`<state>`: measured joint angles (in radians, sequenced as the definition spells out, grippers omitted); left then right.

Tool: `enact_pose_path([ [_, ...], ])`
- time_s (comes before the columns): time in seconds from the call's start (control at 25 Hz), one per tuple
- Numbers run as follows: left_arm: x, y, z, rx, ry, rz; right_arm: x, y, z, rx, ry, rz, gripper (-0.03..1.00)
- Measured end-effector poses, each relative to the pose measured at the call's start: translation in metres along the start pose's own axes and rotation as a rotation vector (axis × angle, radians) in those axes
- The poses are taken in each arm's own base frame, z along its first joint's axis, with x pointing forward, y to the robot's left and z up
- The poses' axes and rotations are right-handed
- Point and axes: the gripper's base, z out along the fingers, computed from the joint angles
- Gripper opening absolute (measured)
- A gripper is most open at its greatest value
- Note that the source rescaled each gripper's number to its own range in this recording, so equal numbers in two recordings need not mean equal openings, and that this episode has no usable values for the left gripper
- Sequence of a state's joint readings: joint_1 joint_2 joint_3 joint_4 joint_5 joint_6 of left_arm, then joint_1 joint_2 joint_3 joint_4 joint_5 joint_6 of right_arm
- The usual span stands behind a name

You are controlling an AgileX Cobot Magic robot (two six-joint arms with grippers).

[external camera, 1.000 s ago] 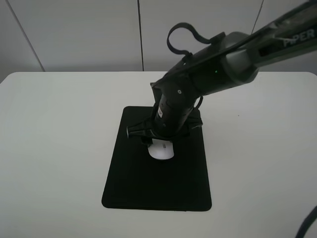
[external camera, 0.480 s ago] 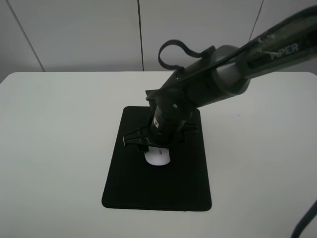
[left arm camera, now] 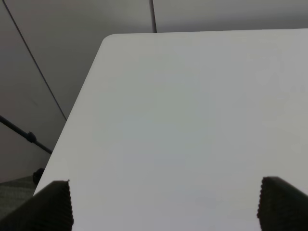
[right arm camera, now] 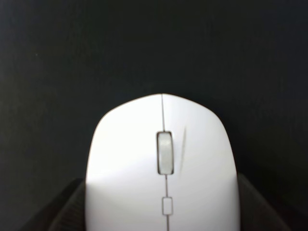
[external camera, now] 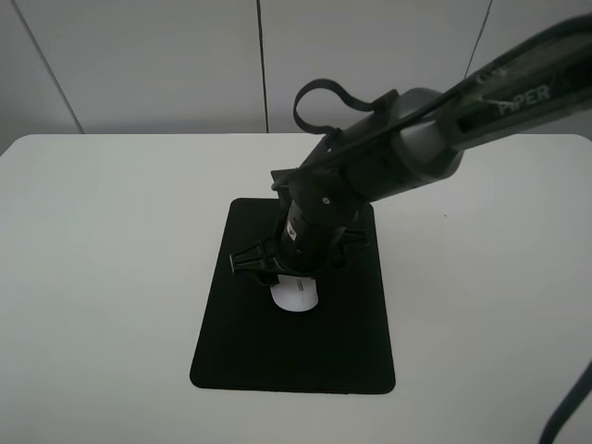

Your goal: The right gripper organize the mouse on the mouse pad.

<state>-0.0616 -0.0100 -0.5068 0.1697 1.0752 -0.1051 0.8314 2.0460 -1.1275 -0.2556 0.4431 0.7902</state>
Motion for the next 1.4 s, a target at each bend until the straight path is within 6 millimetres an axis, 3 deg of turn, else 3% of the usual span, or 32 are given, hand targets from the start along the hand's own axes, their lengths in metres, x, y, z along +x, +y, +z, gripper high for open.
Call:
enact_pose_path([
  [0.2, 0.000, 0.000, 0.000, 0.000, 0.000, 0.000, 0.000, 0.000, 0.000, -0.001, 0.002, 0.003, 0.03],
  [0.24, 0.000, 0.000, 0.000, 0.000, 0.000, 0.000, 0.001, 0.000, 0.000, 0.000, 0.007, 0.009, 0.18],
  [0.28, 0.000, 0.000, 0.000, 0.000, 0.000, 0.000, 0.002, 0.001, 0.000, 0.001, 0.013, 0.013, 0.42],
  [0.32, 0.000, 0.000, 0.000, 0.000, 0.000, 0.000, 0.002, 0.001, 0.000, 0.001, 0.013, 0.013, 0.42],
  [0.36, 0.000, 0.000, 0.000, 0.000, 0.000, 0.000, 0.004, 0.002, 0.001, 0.006, 0.024, 0.013, 0.65],
  [0.4, 0.000, 0.000, 0.000, 0.000, 0.000, 0.000, 0.004, 0.002, 0.001, 0.006, 0.024, 0.011, 0.77],
  [0.44, 0.000, 0.000, 0.000, 0.000, 0.000, 0.000, 0.005, 0.003, 0.001, 0.005, 0.026, 0.010, 0.86],
  [0.52, 0.000, 0.000, 0.000, 0.000, 0.000, 0.000, 0.005, 0.003, 0.001, 0.005, 0.026, 0.011, 0.95],
  [0.72, 0.000, 0.000, 0.000, 0.000, 0.000, 0.000, 0.000, 0.004, -0.013, -0.013, -0.004, 0.015, 0.99],
  [1.04, 0.000, 0.000, 0.000, 0.000, 0.000, 0.000, -0.014, -0.008, -0.079, -0.004, -0.106, -0.008, 1.00],
  [1.2, 0.000, 0.000, 0.000, 0.000, 0.000, 0.000, -0.007, -0.047, -0.100, 0.019, -0.127, 0.037, 1.00],
  [1.4, 0.000, 0.000, 0.000, 0.000, 0.000, 0.000, 0.024, -0.111, -0.114, 0.055, -0.091, 0.171, 1.00],
])
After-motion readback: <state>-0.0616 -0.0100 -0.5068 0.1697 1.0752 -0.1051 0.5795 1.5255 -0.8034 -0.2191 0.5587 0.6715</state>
